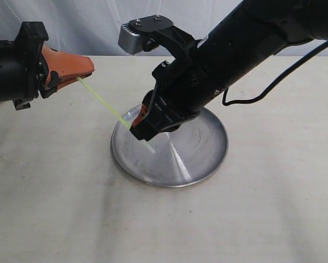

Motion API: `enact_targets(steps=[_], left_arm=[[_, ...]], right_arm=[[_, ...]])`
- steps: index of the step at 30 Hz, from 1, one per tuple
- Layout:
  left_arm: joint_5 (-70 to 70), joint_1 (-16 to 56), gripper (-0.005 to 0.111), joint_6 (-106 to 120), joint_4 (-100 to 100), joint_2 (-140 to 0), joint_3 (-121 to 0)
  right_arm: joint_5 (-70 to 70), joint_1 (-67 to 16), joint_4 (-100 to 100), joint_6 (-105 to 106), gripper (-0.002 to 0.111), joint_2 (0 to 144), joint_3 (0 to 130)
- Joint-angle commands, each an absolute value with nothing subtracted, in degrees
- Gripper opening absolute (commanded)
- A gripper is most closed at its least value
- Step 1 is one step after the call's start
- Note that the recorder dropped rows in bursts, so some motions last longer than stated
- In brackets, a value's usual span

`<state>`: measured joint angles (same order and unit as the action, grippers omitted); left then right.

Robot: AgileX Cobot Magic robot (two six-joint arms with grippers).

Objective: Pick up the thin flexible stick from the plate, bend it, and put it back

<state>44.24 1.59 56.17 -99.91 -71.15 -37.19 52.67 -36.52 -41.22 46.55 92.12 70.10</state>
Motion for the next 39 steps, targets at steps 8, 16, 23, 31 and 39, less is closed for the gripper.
enact_targets(steps=[8, 16, 23, 31, 39], left_arm=[[45.4, 1.9, 0.000, 56.7, -99.9, -71.3, -37.4], [45.4, 1.9, 0.000, 56.6, -99.9, -71.3, -37.4], [45.6, 1.9, 0.000, 56.6, -99.9, -71.3, -37.4], [45.7, 2.0, 0.000, 56.6, -99.9, -71.3, -37.4], [34.8, 10.9, 0.000, 57.4, -99.9, -71.3, -37.4]], right_arm=[[46.7, -36.8, -43.8, 46.3, 0.067, 91.6, 70.0], [45.6, -37.6, -44.5, 46.3, 0.067, 95.0, 70.0], [37.4, -40.4, -45.8, 46.3, 0.052, 96.3, 70.0], [35.5, -40.6, -46.7, 44.8, 0.002, 96.3, 70.0], [35.4, -40.6, -46.8, 41.2, -0.001, 96.0, 70.0]])
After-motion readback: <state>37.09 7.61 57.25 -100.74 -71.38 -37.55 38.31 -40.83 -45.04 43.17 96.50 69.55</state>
